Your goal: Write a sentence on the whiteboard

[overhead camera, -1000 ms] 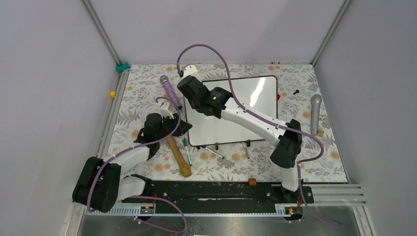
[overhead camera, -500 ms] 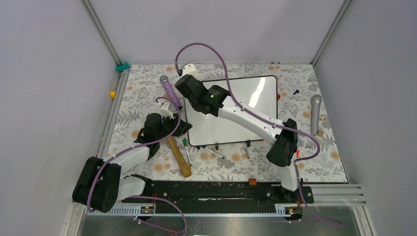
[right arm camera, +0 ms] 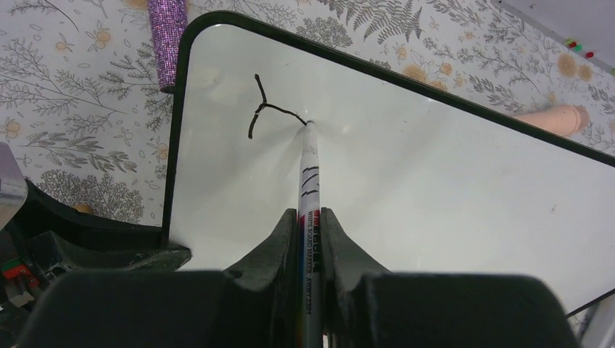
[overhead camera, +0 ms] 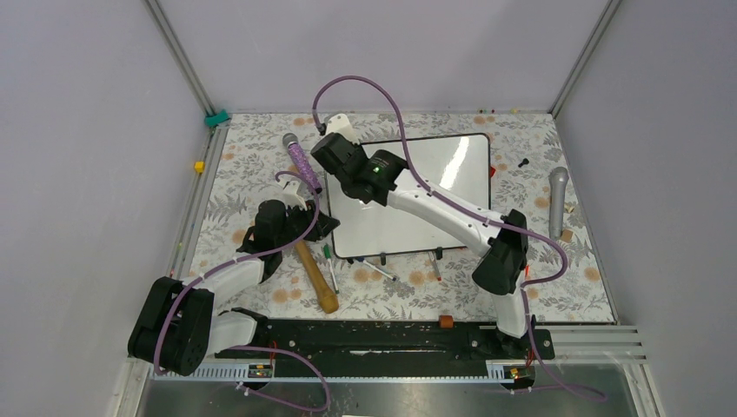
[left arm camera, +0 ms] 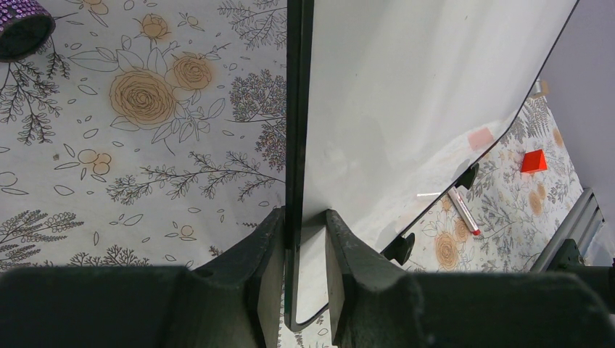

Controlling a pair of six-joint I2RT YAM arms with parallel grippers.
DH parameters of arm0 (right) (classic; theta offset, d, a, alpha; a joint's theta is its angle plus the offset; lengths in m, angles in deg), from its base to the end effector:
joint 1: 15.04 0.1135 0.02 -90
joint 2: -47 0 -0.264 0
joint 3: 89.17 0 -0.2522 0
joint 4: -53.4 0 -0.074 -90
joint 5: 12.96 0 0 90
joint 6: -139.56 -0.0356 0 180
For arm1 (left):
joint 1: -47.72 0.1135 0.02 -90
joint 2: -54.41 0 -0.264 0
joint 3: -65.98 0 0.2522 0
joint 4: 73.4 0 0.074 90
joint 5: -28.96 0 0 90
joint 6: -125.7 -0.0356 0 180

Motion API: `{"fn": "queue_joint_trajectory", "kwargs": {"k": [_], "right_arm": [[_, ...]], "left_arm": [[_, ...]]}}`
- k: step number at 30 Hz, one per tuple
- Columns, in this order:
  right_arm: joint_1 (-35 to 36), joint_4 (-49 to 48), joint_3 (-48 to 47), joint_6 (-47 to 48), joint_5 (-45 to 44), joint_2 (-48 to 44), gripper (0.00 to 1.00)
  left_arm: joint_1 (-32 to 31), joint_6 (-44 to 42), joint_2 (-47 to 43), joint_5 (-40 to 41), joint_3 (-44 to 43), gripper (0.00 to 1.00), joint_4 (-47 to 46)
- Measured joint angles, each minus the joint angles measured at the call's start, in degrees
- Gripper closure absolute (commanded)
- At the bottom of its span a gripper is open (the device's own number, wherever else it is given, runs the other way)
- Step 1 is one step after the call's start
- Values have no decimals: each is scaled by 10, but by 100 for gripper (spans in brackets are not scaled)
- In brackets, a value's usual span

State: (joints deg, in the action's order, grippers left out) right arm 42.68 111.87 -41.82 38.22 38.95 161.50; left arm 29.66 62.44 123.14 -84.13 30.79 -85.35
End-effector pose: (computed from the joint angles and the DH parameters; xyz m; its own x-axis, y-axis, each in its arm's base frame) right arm 0.2572 0.3661 0.3663 -0.4203 -0.3755 -0.8260 -0.3382 0.9096 -0.2415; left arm 0.2179 -0.0857 0.1809 -0.5967 -0.2408 -0.7655 0.4069 0.7314 -0.5472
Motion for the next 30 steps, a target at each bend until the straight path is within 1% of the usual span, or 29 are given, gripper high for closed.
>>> {"fn": "queue_joint_trajectory", "kwargs": {"k": [6, 9, 16, 30], "right_arm": [[-1, -47, 66, 3, 5, -45, 100], [-4, -64, 82, 4, 12, -71, 100], [-15, -92, 82, 6, 22, -89, 100], [-25, -90, 53, 5, 44, -61, 100]], "left_arm": [[0, 0, 0, 0, 0, 100, 0], [0, 0, 0, 0, 0, 100, 0], [0, 0, 0, 0, 0, 100, 0], [0, -2, 0, 0, 0, 100, 0]]}}
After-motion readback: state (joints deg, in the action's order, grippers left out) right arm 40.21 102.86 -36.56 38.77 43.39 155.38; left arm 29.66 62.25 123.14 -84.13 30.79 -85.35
